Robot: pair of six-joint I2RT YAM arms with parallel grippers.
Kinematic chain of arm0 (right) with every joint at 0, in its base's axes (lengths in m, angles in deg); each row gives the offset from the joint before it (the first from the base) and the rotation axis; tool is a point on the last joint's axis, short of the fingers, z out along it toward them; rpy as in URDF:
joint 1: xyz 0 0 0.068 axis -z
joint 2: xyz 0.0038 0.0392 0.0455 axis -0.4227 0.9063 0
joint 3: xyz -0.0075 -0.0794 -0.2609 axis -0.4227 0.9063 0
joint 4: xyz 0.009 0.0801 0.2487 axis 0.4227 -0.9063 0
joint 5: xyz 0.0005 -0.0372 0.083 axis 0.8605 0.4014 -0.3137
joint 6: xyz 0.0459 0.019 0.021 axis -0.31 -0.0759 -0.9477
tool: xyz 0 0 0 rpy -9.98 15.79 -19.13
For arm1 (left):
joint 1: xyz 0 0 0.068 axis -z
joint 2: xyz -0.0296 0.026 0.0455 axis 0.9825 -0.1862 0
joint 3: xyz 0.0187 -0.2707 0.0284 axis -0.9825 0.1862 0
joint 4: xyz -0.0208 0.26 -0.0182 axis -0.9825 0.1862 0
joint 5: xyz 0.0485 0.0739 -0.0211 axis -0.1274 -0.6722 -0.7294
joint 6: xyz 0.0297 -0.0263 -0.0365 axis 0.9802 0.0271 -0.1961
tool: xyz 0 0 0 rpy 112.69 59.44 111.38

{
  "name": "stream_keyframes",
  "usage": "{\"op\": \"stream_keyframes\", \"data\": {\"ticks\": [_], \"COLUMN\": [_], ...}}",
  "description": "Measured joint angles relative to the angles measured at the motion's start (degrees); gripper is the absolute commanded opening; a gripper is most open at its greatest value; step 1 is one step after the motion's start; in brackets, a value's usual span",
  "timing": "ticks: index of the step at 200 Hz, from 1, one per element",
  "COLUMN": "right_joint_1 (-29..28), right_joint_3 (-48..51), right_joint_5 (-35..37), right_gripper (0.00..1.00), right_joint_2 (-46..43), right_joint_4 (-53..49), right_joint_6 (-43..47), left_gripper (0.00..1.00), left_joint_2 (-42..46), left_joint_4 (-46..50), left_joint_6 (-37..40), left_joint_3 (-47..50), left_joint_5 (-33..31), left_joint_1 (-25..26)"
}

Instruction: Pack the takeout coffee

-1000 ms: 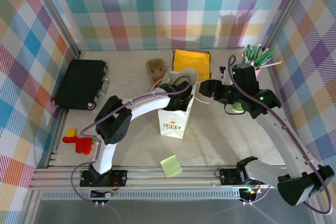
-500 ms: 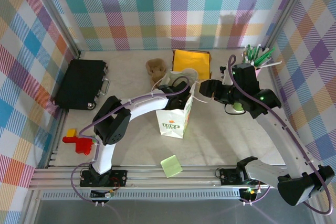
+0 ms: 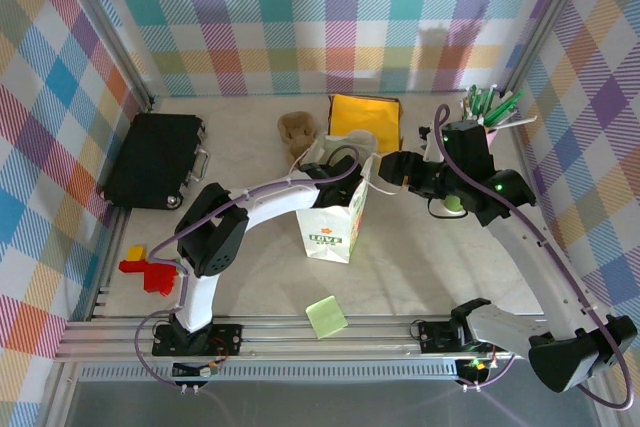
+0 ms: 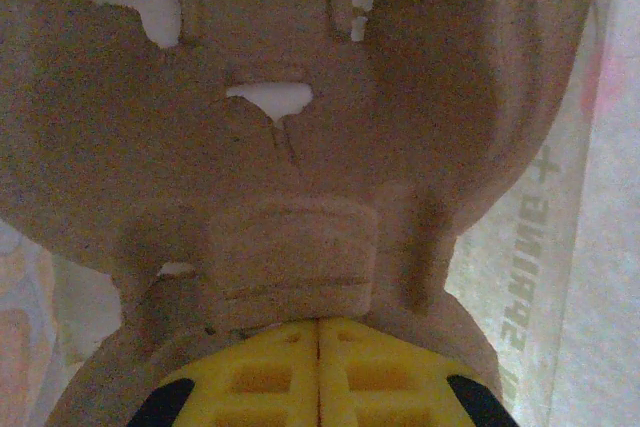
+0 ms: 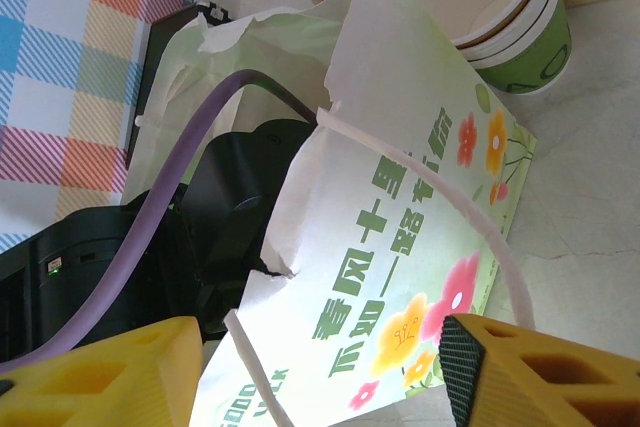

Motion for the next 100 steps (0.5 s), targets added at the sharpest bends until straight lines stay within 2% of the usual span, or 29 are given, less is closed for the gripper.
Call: {"op": "stream_keyframes", "data": {"ticks": [100], "right_joint_1": [-0.02], "right_joint_3": [1.33], "right_joint_5": [0.00], "right_gripper": [0.67], "right_joint_2": [0.02], "right_joint_4": [0.35], "right_joint_6": [0.00], "left_gripper": [0.08], "left_joint_2": [0.15], "left_joint_4": [8.83], "left_joint_6": [0.00], "left_joint_3": [-5.42], "left_joint_5": [-2.80], "left_joint_1": [0.07]}}
